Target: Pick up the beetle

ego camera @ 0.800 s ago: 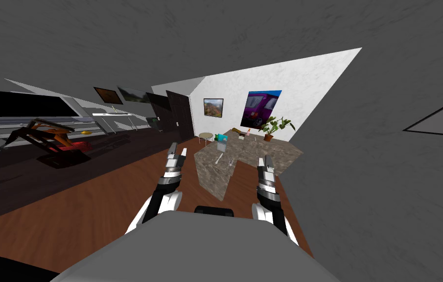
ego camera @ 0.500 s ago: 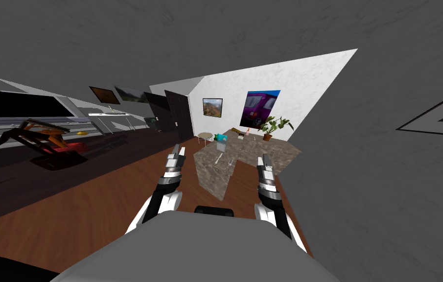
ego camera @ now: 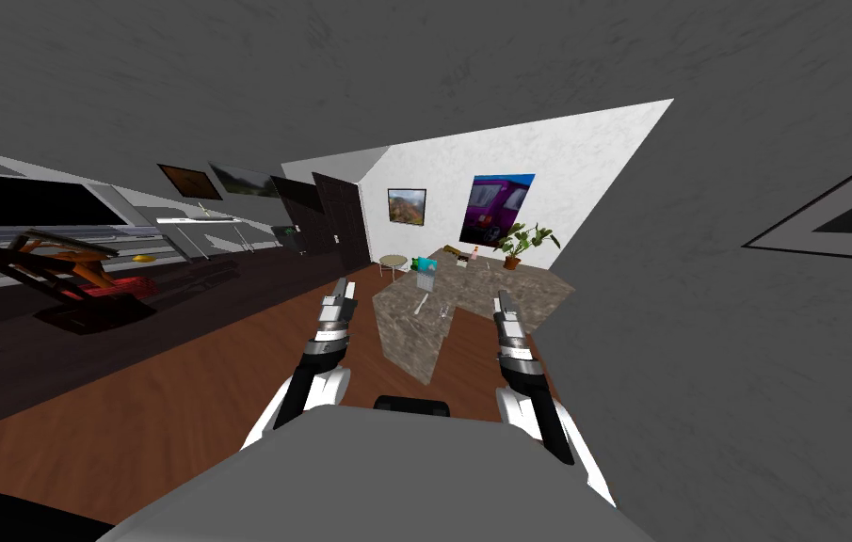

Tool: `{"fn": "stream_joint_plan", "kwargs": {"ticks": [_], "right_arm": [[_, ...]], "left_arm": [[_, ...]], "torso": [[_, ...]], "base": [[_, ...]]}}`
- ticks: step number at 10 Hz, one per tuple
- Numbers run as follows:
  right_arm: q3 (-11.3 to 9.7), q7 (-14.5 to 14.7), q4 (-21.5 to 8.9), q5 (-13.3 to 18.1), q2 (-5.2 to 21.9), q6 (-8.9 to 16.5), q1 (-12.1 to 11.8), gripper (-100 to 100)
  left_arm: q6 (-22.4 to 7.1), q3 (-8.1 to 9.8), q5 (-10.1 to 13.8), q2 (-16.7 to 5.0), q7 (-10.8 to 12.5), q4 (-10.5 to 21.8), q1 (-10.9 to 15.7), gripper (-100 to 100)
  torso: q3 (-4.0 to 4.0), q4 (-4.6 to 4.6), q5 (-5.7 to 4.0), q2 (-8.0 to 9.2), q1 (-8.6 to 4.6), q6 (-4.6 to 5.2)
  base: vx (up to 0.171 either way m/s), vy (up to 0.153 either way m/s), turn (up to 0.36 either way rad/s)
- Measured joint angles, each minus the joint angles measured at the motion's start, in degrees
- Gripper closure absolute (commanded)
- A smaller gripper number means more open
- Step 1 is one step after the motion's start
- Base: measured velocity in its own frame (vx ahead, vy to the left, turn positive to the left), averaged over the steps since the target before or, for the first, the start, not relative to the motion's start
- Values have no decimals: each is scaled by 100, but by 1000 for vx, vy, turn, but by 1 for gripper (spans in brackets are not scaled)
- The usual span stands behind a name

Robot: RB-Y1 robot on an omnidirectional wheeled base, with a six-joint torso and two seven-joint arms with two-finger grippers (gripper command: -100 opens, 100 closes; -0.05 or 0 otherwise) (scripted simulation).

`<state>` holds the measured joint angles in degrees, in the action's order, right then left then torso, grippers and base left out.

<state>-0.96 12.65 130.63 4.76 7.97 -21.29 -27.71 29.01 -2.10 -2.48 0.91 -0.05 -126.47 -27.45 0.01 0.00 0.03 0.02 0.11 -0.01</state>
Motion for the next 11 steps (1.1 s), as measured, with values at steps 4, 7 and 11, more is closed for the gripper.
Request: {"fn": "stream_joint_plan", "kwargs": {"ticks": [4, 7, 11], "right_arm": [[85, 180, 171, 144, 198, 591, 164, -100], [143, 286, 273, 219, 265, 1030, 270, -100], [237, 454, 421, 323, 318, 1645, 385, -100]], "left_arm": [[0, 0, 0, 0, 0, 0, 0, 0], [0, 0, 0, 0, 0, 0, 0, 0], [0, 0, 0, 0, 0, 0, 0, 0]], "torso": [[0, 0, 0, -1, -1, 0], [-2, -1, -1, -3, -3, 0], [-2, -1, -1, -3, -4, 0]], "base": [[-6, 28, -11], [-1, 25, 11], [1, 22, 29]]}}
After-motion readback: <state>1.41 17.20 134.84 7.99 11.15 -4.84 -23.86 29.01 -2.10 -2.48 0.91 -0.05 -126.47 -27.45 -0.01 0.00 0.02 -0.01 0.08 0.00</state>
